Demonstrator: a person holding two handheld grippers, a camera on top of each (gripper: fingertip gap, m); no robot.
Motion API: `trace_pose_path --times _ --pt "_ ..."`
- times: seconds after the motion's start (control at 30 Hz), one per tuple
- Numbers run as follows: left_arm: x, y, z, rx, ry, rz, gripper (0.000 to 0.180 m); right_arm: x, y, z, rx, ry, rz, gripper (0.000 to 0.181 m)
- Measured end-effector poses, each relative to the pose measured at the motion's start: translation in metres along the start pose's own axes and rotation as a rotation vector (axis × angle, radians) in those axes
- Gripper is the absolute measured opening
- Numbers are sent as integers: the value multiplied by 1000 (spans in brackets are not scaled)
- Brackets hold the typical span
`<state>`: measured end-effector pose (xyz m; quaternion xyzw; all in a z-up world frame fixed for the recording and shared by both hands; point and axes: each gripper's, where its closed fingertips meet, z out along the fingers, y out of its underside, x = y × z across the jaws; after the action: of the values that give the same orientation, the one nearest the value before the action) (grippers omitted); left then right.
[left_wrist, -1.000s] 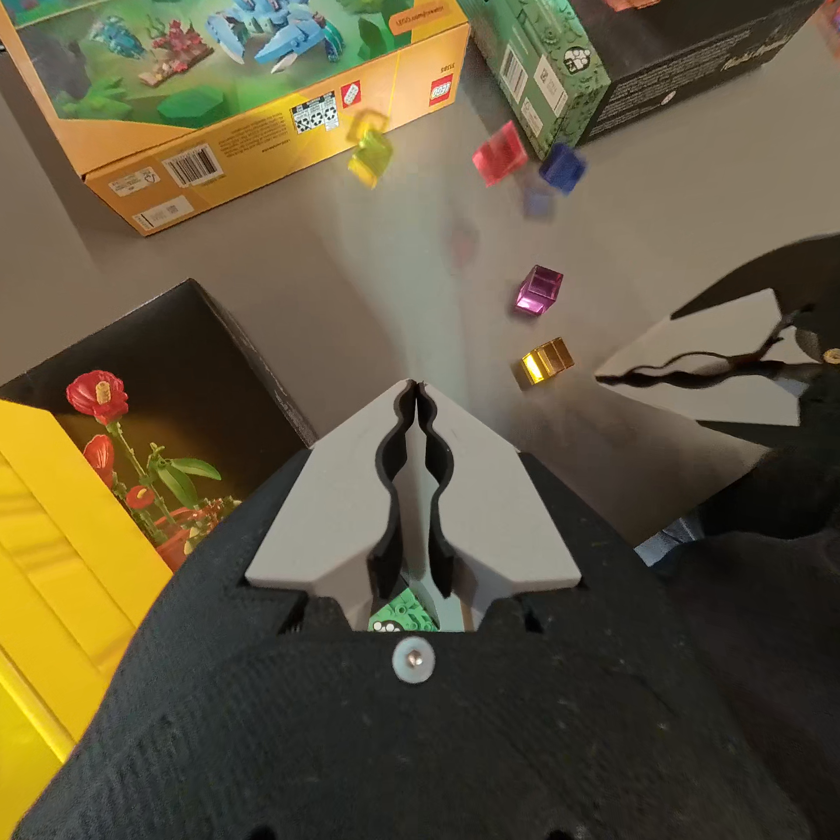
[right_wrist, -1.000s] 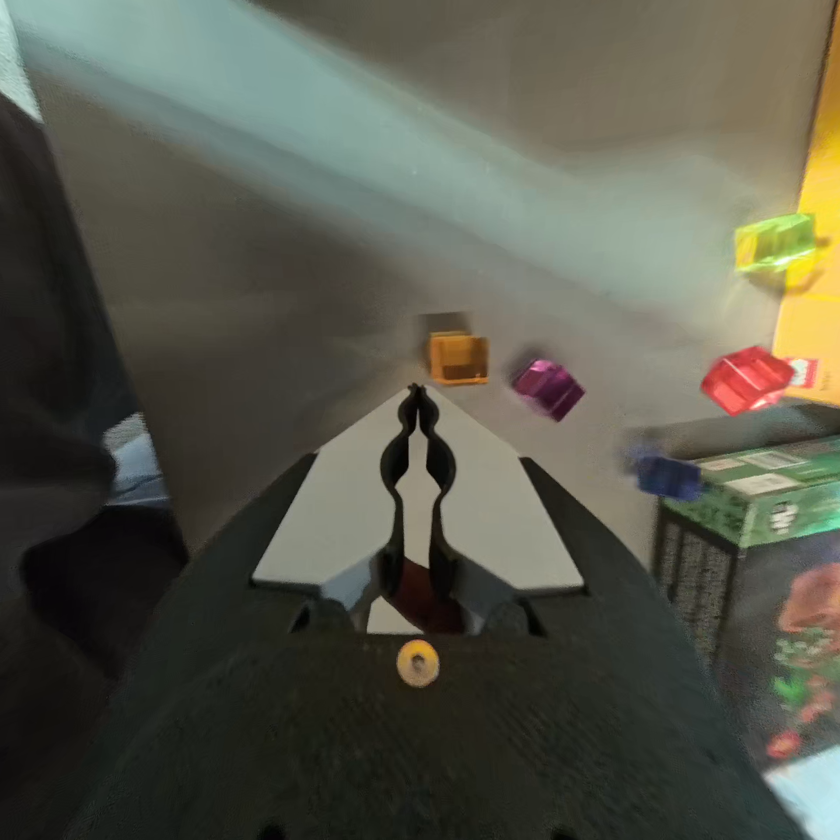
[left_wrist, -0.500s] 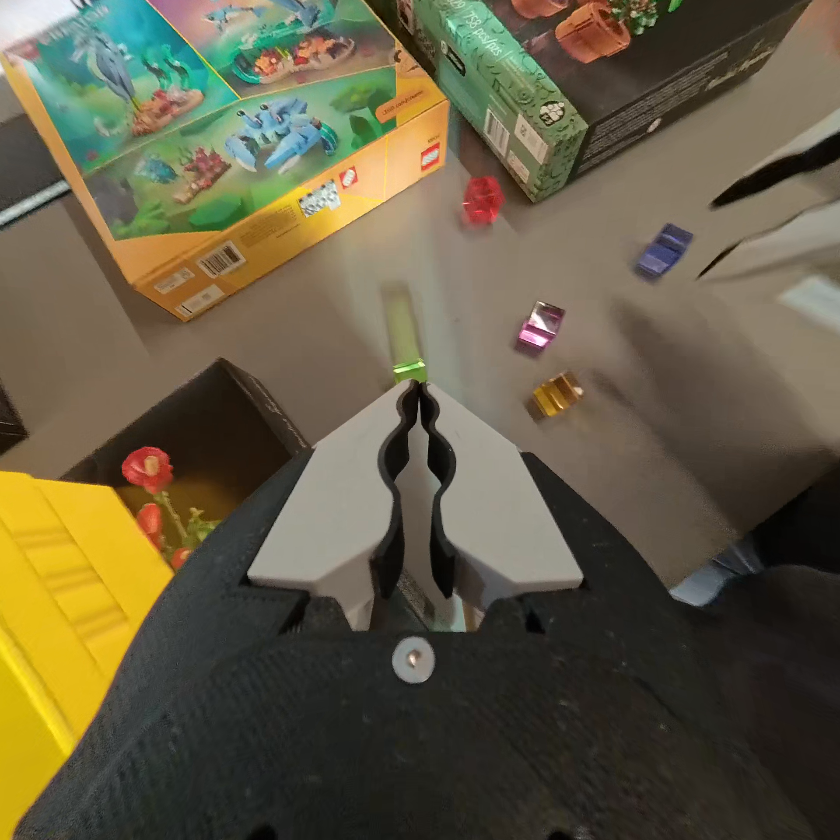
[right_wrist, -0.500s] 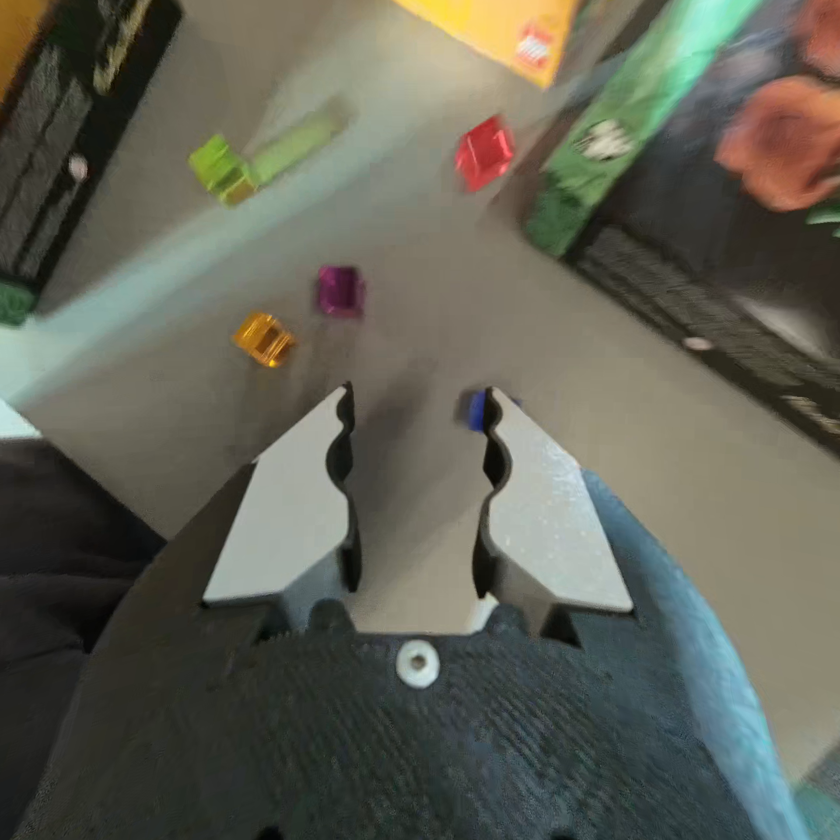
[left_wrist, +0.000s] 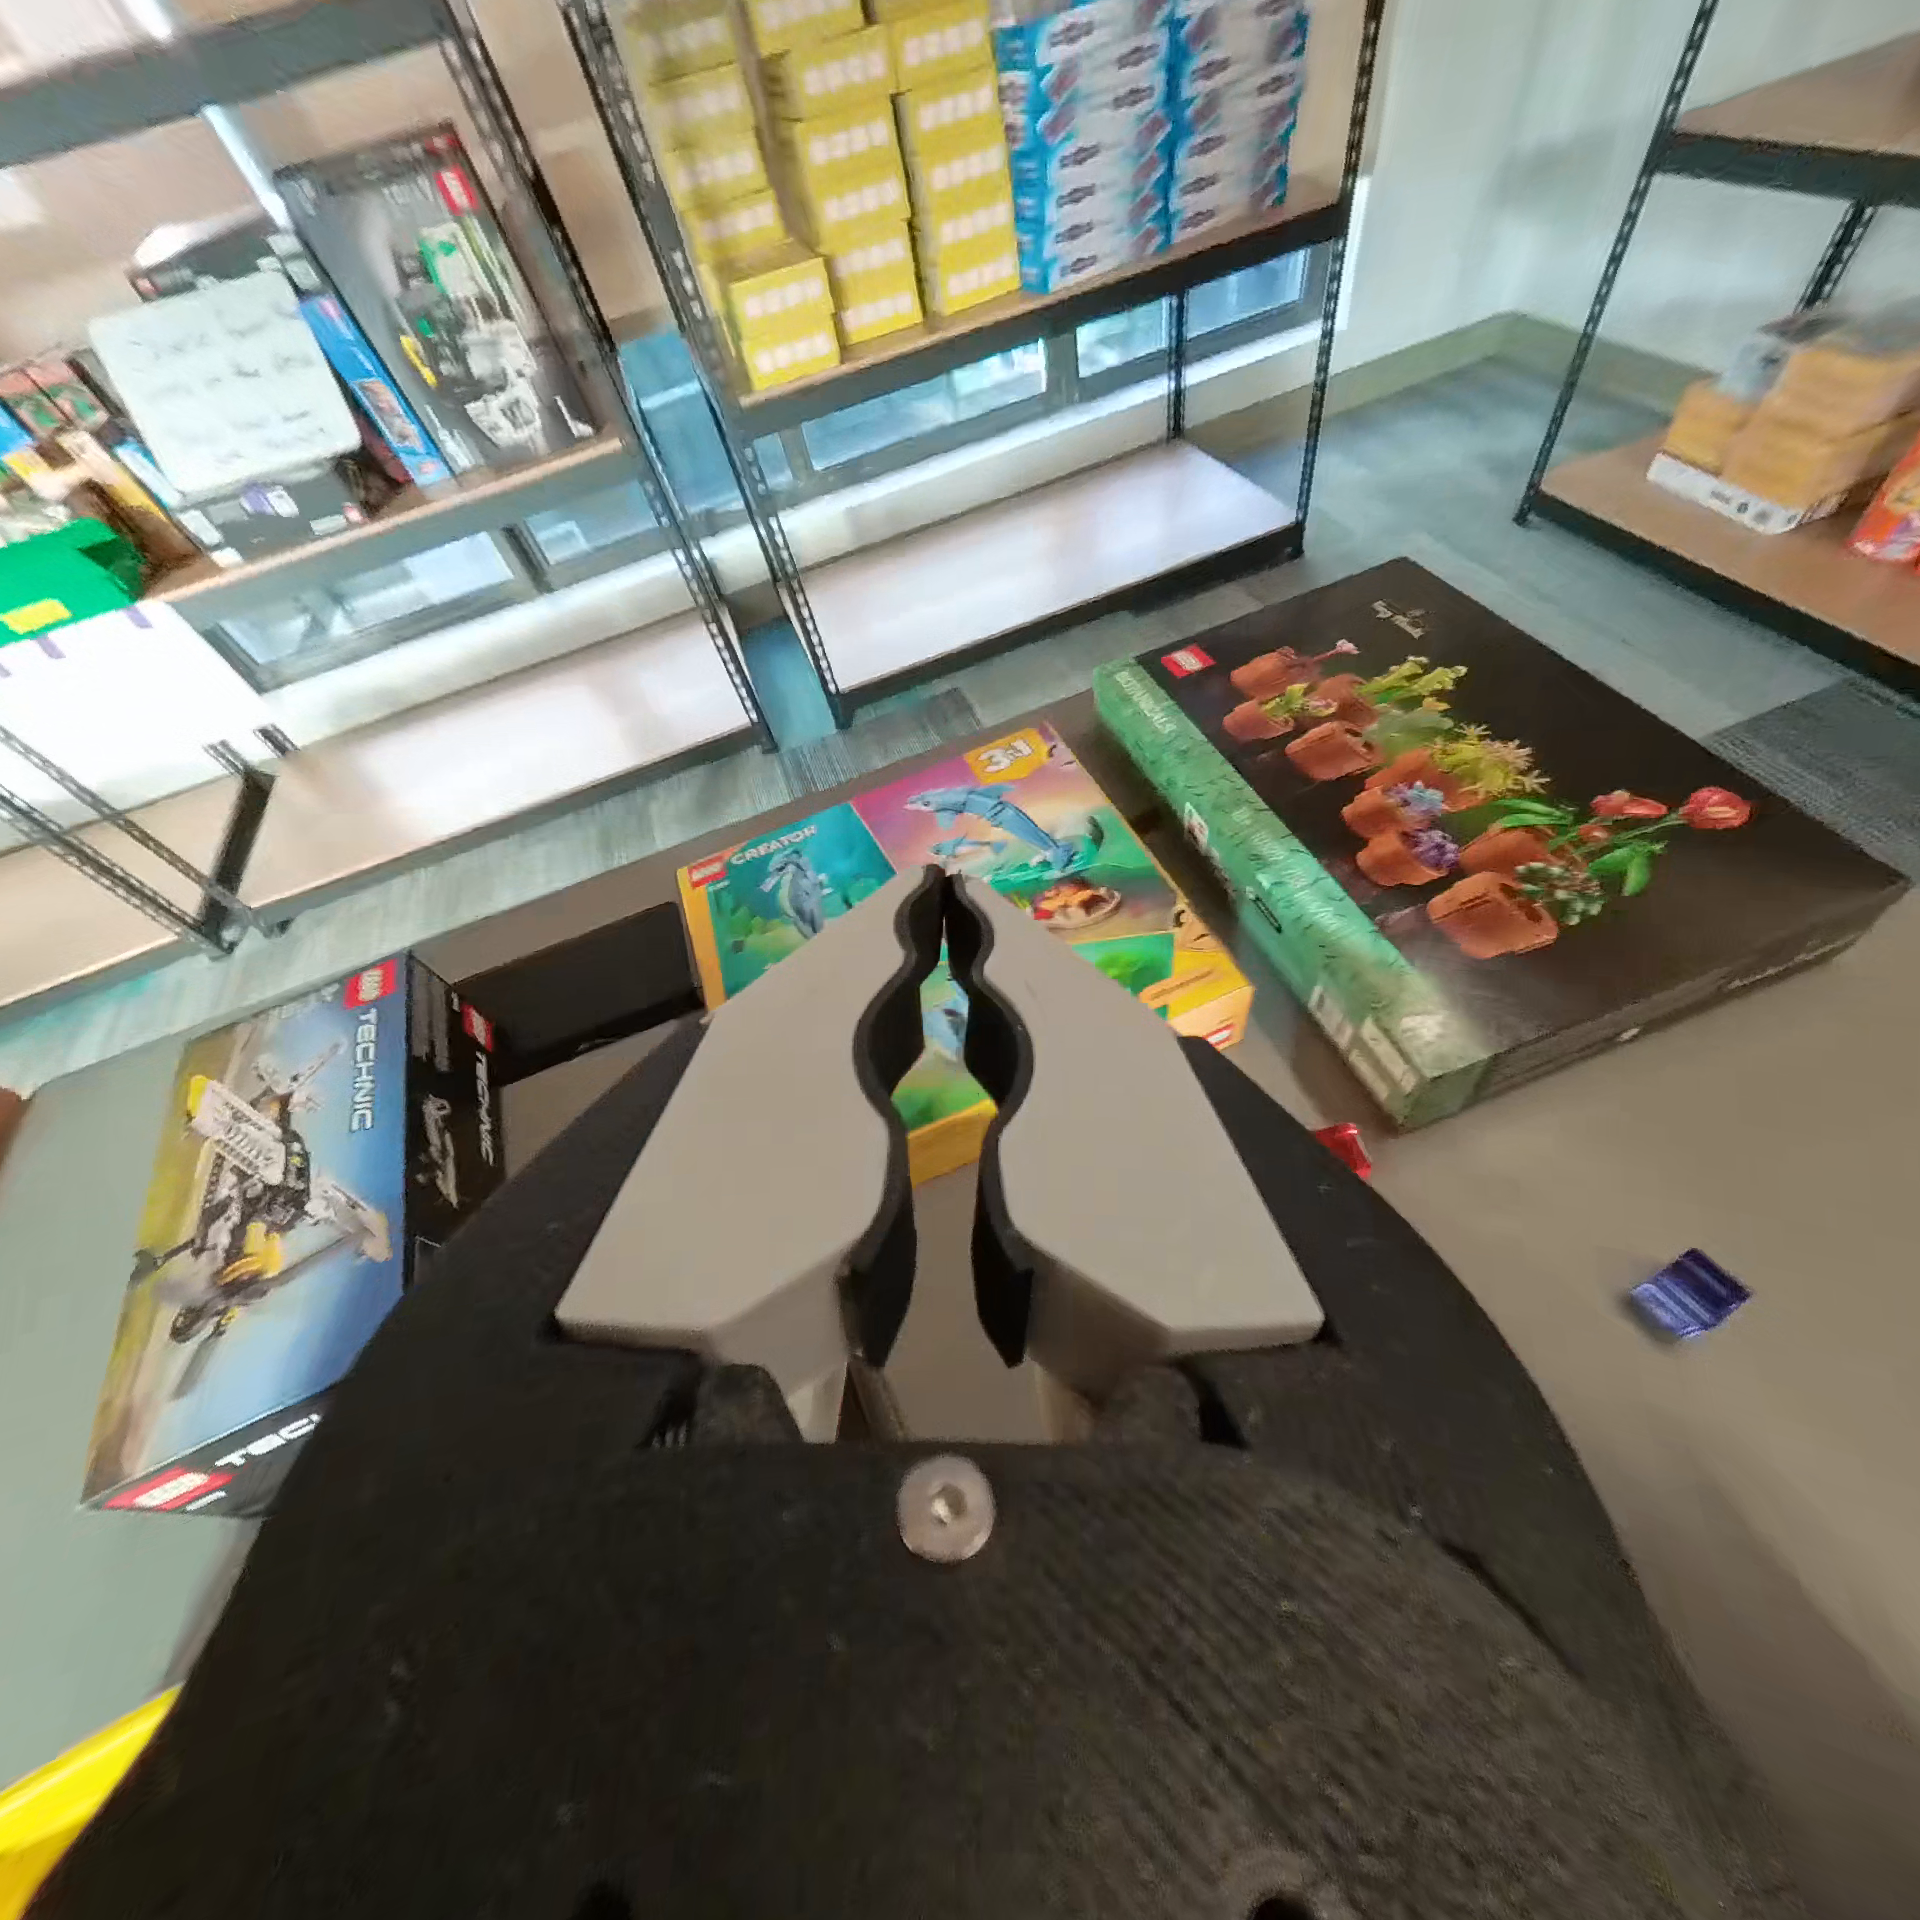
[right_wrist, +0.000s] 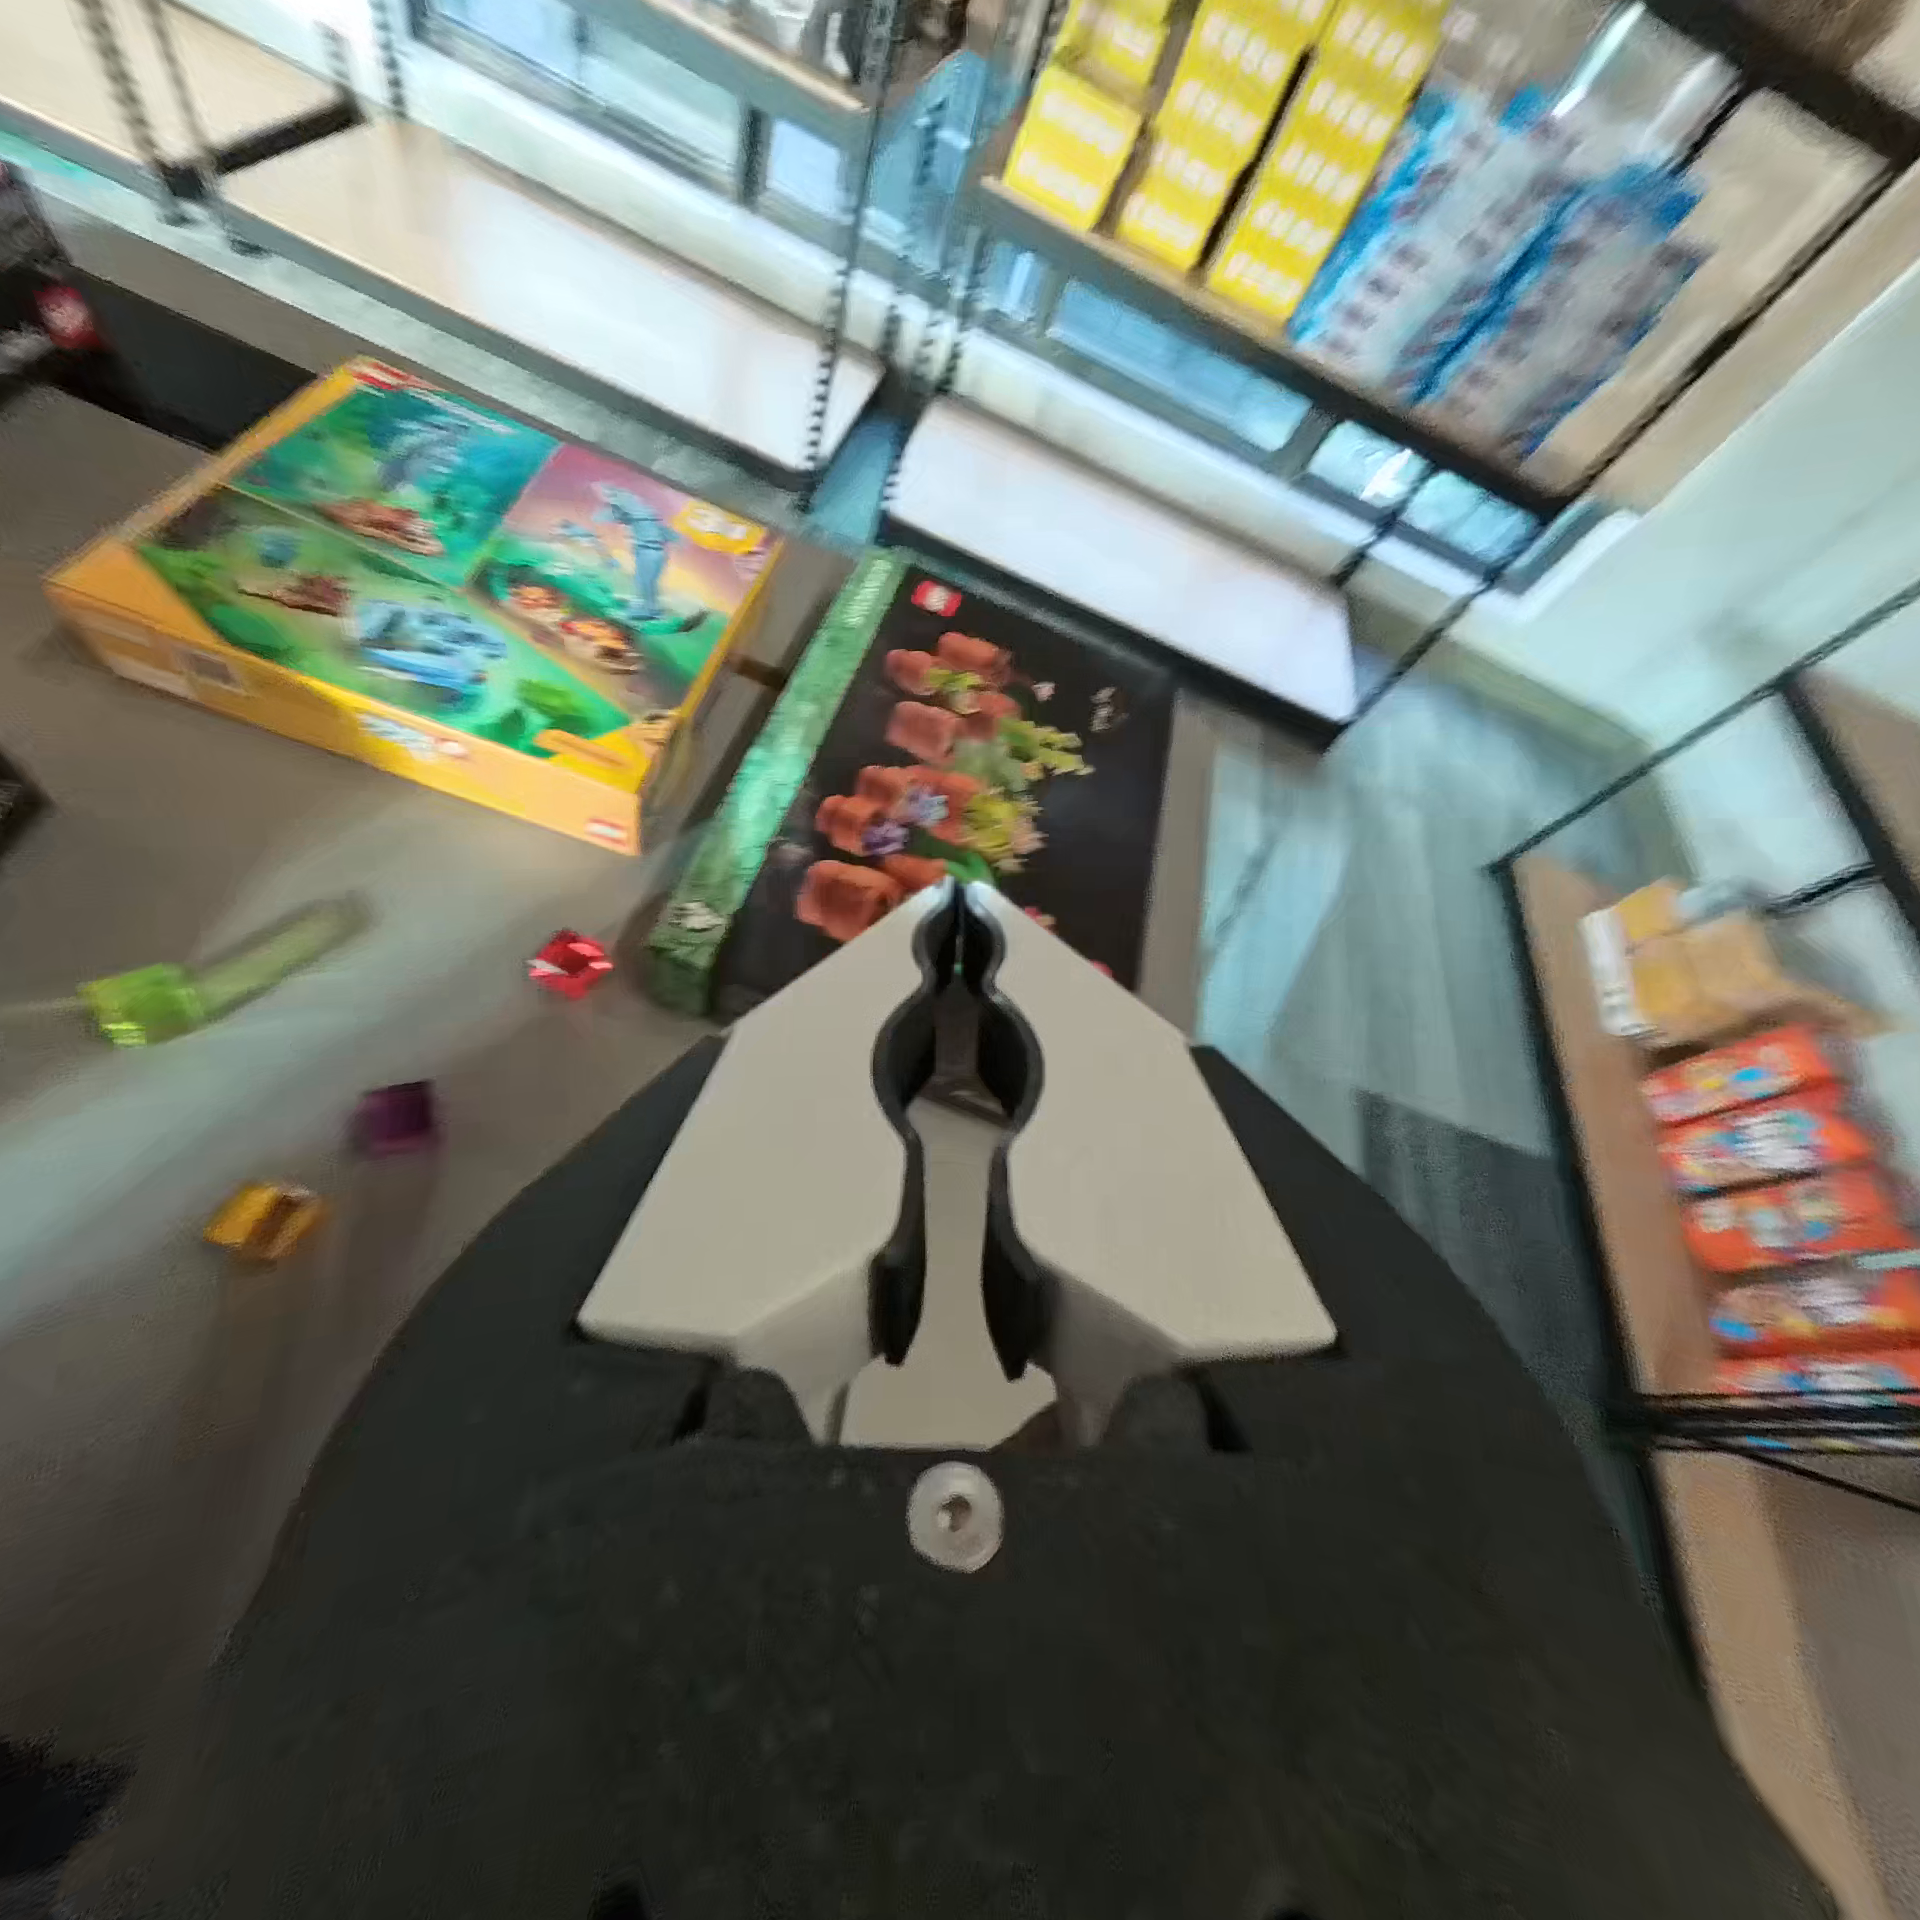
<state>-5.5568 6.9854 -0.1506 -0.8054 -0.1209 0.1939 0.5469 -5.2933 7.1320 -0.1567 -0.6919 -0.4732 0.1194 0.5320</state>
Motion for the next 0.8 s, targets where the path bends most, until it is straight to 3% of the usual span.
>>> trace_pose_path --times 0.13,0.27,0.33,0.4,0.47,0.57,0.67,0.73,0.8 --pt "24 -22 -9 -45 -39 2 0 -1 -13 -9 50 -61 133 0" --pt "59 -41 -39 -64 -120 205 0 -12 -37 -31 171 -296 333 0" --pt "75 -40 -58 -83 -136 109 0 -7 -36 -45 211 -302 250 0" --pt "88 -32 -77 -104 -164 -11 0 6 -27 -61 272 -181 36 0" --pt "94 -23 -100 -122 -303 89 0 6 -5 -74 269 -150 -96 0" --pt "130 -9 -129 -136 -355 284 0 -25 35 -102 202 -380 -54 3" --pt "163 17 -148 -228 -262 8 21 -33 35 -132 265 -483 93 16" --pt "177 25 -156 -243 -183 -177 33 -47 32 -151 320 -586 -18 0" --pt "171 23 -162 -214 -214 -149 32 -62 34 -162 357 -633 -217 0"
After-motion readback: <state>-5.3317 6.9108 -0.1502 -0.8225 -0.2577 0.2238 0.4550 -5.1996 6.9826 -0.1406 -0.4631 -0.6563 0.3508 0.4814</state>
